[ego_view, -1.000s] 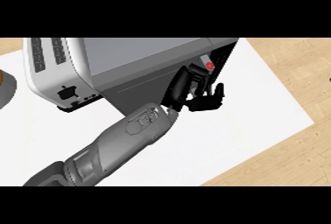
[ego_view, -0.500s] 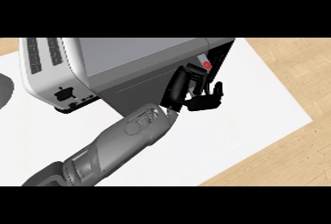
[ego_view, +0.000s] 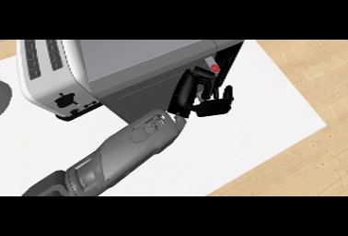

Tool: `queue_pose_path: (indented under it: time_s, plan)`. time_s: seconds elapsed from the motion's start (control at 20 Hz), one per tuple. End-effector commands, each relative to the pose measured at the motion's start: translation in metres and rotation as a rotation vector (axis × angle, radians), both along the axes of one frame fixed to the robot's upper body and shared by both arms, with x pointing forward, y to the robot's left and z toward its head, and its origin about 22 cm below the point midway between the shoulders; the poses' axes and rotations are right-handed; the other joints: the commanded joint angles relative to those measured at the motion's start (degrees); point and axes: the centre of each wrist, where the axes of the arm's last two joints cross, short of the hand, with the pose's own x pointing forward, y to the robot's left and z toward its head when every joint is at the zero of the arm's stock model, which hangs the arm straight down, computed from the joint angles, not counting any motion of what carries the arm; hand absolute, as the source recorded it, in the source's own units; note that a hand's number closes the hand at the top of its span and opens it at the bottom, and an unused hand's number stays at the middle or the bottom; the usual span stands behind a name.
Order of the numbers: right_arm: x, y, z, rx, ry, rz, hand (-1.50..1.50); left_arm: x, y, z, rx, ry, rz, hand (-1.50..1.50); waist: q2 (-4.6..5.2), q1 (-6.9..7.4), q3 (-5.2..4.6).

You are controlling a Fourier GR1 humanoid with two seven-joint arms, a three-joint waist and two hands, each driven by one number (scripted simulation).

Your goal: Pick up the milk, place it into the microwave and close the microwave

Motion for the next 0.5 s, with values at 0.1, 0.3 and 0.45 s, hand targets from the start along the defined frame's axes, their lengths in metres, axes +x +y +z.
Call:
queue_pose_path:
  time_s: [0.1,0.3,0.45]
  plan:
    - [0.002,-0.003,0.006,0.008,0.002,0.018,-1.50,0.003,-0.029,0.021,0.000,-0.015,-0.059,1.50,0.82,-1.34,0.11]
    - [0.002,-0.009,0.007,0.024,0.009,-0.018,-1.50,0.018,-0.007,0.007,-0.071,0.118,0.219,1.50,0.73,2.10,0.04]
    - [-0.001,-0.017,0.011,0.037,-0.002,-0.046,-1.50,0.020,0.001,-0.008,-0.054,0.144,0.270,1.50,0.42,2.82,0.02]
